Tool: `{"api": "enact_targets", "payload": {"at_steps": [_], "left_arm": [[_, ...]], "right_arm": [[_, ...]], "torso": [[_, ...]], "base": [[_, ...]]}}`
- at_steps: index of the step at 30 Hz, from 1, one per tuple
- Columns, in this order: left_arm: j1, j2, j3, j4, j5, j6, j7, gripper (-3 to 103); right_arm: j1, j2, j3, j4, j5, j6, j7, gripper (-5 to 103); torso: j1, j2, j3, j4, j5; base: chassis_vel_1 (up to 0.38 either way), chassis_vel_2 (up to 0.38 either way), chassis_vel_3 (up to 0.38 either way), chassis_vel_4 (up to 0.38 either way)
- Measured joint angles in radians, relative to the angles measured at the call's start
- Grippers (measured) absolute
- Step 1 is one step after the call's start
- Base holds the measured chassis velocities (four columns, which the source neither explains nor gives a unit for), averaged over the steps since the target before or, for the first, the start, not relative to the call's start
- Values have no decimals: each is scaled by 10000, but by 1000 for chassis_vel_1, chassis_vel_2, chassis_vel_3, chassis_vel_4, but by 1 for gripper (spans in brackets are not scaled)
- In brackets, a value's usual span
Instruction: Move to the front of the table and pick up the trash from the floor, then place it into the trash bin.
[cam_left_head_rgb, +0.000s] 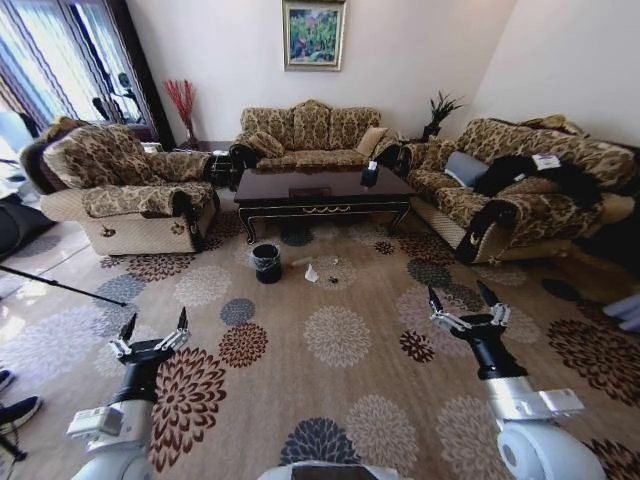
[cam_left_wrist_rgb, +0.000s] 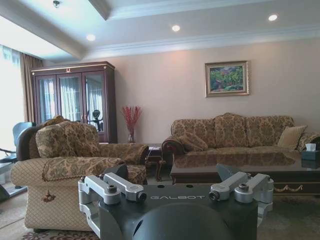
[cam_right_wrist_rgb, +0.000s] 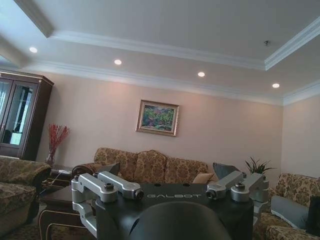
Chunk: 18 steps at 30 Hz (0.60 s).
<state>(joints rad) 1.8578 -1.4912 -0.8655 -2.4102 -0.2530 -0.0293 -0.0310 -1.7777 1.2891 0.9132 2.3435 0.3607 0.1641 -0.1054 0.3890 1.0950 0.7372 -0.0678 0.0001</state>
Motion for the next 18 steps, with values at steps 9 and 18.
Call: {"api": "enact_targets", "payload": {"at_steps": [9,18], "left_arm": [[1,-31,29,164,15,-38,-1,100],[-70,33,41,297,-4,-18,1,100]], "right_arm": [[-33,3,49,29,0,-5,231,100],[-53,11,64,36,-64,-41,294,100]], "torso": [[-201,-462,-261,0,0],[-413,-933,-519,0,-1]], "base": [[0,0,0,0],[0,0,0,0]]}}
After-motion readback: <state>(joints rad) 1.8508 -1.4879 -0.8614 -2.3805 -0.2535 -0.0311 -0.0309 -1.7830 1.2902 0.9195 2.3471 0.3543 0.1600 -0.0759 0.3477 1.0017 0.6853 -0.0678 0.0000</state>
